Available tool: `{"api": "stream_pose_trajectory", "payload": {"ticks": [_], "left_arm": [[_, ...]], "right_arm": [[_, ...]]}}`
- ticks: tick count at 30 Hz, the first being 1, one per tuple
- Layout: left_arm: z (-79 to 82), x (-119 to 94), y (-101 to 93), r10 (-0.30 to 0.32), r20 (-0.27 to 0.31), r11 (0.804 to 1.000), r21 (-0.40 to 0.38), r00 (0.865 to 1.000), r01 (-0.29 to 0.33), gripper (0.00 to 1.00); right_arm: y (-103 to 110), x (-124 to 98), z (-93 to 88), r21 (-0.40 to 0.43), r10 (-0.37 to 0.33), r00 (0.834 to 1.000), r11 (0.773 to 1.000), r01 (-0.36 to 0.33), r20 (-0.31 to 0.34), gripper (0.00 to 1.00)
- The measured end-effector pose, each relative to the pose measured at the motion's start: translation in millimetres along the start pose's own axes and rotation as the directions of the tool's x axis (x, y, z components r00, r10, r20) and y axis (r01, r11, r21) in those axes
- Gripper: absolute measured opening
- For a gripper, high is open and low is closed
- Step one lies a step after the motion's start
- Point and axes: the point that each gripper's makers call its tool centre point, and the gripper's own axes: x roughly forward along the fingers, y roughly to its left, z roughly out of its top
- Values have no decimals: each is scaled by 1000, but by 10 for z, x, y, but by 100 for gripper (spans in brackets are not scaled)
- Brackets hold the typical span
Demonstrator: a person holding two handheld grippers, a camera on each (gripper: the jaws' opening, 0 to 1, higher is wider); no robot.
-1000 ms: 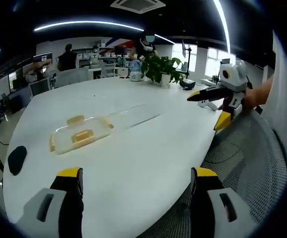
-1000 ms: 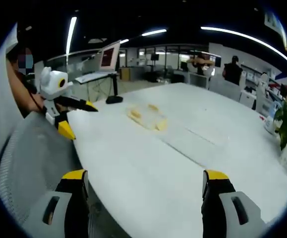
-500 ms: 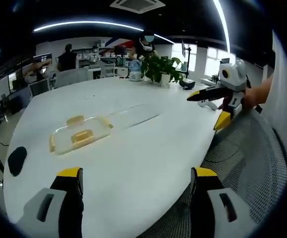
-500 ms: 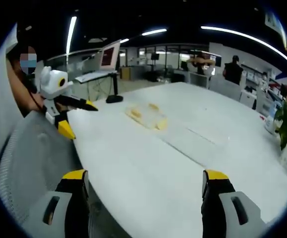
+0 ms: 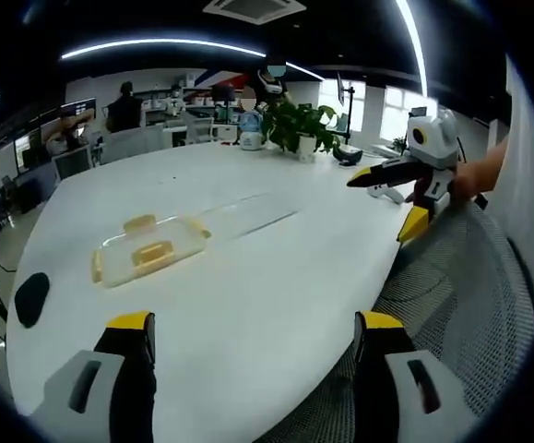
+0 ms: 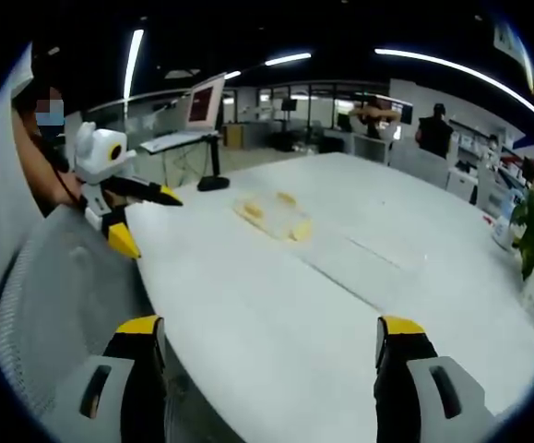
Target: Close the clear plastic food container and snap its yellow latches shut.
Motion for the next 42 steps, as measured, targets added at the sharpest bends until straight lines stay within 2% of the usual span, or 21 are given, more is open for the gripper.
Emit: {"api": "stream_pose_trajectory", "payload": {"ticks": [20, 26, 34, 42], "left_arm": [[-4, 2, 8, 4, -3, 1000, 2, 1000, -4, 90], [-8, 0, -19, -4, -13, 1000, 11, 1000, 4, 90], [18, -12, -24, -2, -8, 1000, 18, 1000, 2, 90], [60, -29, -68, -29, -2, 999, 23, 1000, 29, 90]], "right_arm": [[10, 2, -16, -2, 7, 1000, 1000, -7, -8, 96], [16, -10, 12, 3, 12, 1000, 1000, -12, 8, 96], [51, -3, 12, -20, 22, 1000, 1000, -22, -2, 96], [44, 1, 48, -43, 32, 999, 999, -32, -5, 96]]}}
